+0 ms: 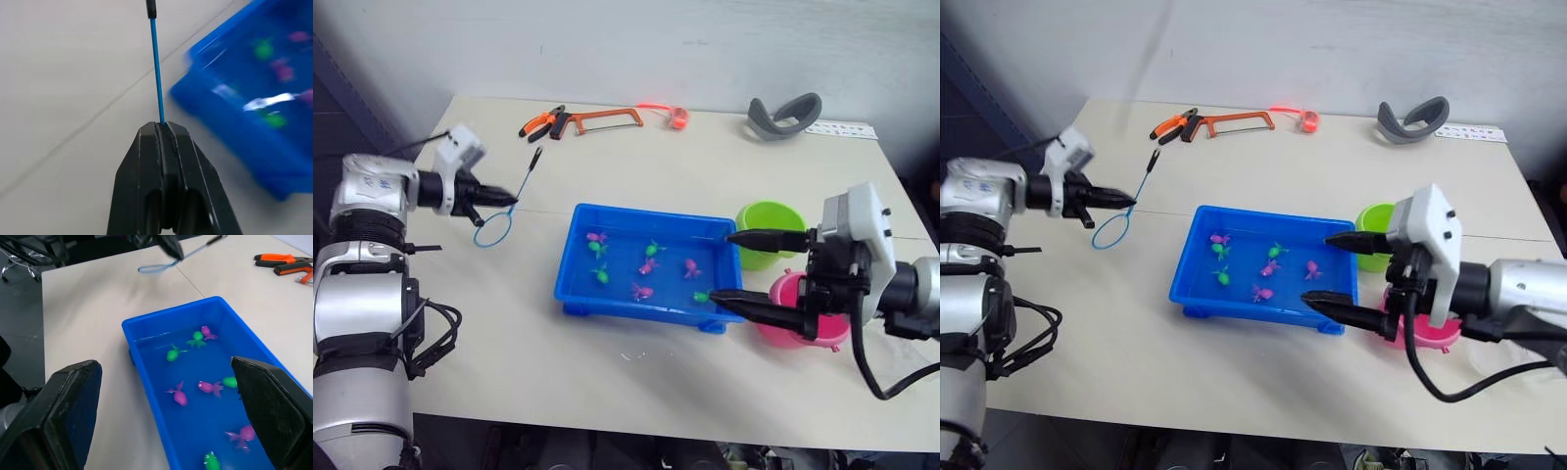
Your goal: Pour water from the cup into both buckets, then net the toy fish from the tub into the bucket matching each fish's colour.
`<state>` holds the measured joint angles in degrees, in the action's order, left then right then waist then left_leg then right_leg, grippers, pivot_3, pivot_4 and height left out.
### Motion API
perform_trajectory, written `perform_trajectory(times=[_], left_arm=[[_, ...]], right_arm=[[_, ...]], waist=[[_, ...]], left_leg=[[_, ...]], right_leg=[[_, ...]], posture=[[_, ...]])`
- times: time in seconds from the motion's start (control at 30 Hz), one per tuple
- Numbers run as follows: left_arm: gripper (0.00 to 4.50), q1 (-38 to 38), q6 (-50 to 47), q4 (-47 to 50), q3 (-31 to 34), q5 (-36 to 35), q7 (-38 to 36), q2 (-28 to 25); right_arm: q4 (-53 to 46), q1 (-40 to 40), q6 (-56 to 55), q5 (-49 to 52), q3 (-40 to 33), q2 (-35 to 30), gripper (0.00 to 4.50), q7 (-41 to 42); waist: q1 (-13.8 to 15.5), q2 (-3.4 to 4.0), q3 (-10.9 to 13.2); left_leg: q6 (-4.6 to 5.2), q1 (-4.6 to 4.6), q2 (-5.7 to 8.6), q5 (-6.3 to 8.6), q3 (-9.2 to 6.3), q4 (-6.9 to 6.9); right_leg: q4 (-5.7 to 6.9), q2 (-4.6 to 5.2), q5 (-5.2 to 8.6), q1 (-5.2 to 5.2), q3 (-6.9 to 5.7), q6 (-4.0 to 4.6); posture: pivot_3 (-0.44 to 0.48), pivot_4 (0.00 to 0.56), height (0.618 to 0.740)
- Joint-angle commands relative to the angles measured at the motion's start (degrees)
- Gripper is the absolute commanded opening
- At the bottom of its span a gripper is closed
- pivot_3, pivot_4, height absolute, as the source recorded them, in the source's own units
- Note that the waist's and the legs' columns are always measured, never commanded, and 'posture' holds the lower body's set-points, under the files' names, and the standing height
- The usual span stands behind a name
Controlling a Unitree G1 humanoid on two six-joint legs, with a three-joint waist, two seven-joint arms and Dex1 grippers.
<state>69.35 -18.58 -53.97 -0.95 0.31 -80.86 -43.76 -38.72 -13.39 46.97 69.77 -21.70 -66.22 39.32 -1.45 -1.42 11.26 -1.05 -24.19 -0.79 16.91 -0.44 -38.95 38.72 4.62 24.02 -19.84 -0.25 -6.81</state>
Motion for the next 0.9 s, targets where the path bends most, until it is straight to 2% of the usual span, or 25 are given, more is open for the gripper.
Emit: perform_trajectory(times=[0.03,0.13,0.33,0.57,0.73,0.83,0.9], left_arm=[[0.02,-6.0,-6.9,21.5,-0.3,-7.9,-8.1,-0.2],[0.02,-10.8,-11.7,37.5,-2.4,-12.7,-10.5,0.3],[0.02,-16.2,-12.5,54.1,-8.9,-18.4,-9.6,2.1],[0.02,-16.5,-7.4,56.0,-15.6,-16.7,-7.2,4.4],[0.02,-16.4,-4.3,55.7,-17.2,-15.6,-6.1,4.8],[0.00,-16.5,-3.8,56.0,-17.4,-15.7,-6.1,5.0],[0.00,-16.2,-3.0,55.9,-17.8,-15.5,-6.3,5.0]], right_arm=[[2.3,-2.1,0.2,-1.2,-2.3,-3.1,4.50,4.9],[4.0,-4.5,0.3,-2.2,-0.9,-5.0,4.50,8.3],[5.9,-15.0,2.0,-3.5,7.8,-5.6,4.50,10.7],[7.1,-27.5,7.5,-4.6,18.2,-1.1,4.50,9.0],[5.3,-29.7,10.3,-6.9,22.5,1.8,4.50,8.3],[5.1,-30.6,10.9,-10.2,25.4,2.8,3.72,7.9],[5.1,-31.2,11.5,-11.3,26.3,3.7,2.94,7.7]], waist=[[-0.1,0.05,0.0],[-0.3,0.04,0.0],[-0.2,0.13,0.0],[-0.2,0.15,0.0],[-0.1,0.16,0.1],[-0.1,0.18,0.1],[-0.1,0.18,0.1]], left_leg=[[0.00,0.01,0.00,0.00,0.00,0.02],[0.00,0.00,-0.06,0.00,-0.07,-0.01],[0.01,0.04,-0.08,0.00,-0.13,-0.04],[0.01,0.00,-0.05,0.01,-0.18,-0.09],[0.01,-0.03,-0.05,0.01,-0.22,-0.07],[0.02,-0.04,-0.02,0.01,-0.22,-0.06],[0.02,-0.03,-0.04,0.01,-0.24,-0.07]], right_leg=[[-0.06,0.02,0.00,0.04,0.06,0.00],[-0.13,0.03,0.00,0.08,0.24,0.00],[-0.16,0.00,0.00,0.18,0.57,0.00],[-0.17,-0.06,0.00,0.18,0.57,0.00],[-0.18,-0.08,0.00,0.17,0.55,0.01],[-0.18,-0.07,0.00,0.15,0.55,0.00],[-0.17,-0.06,0.00,0.15,0.56,0.01]], posture=[[0.000,0.150,0.740],[0.000,0.150,0.740],[0.000,0.150,0.740],[0.000,0.150,0.740],[0.000,0.150,0.740],[0.000,0.150,0.740],[0.000,0.150,0.740]])
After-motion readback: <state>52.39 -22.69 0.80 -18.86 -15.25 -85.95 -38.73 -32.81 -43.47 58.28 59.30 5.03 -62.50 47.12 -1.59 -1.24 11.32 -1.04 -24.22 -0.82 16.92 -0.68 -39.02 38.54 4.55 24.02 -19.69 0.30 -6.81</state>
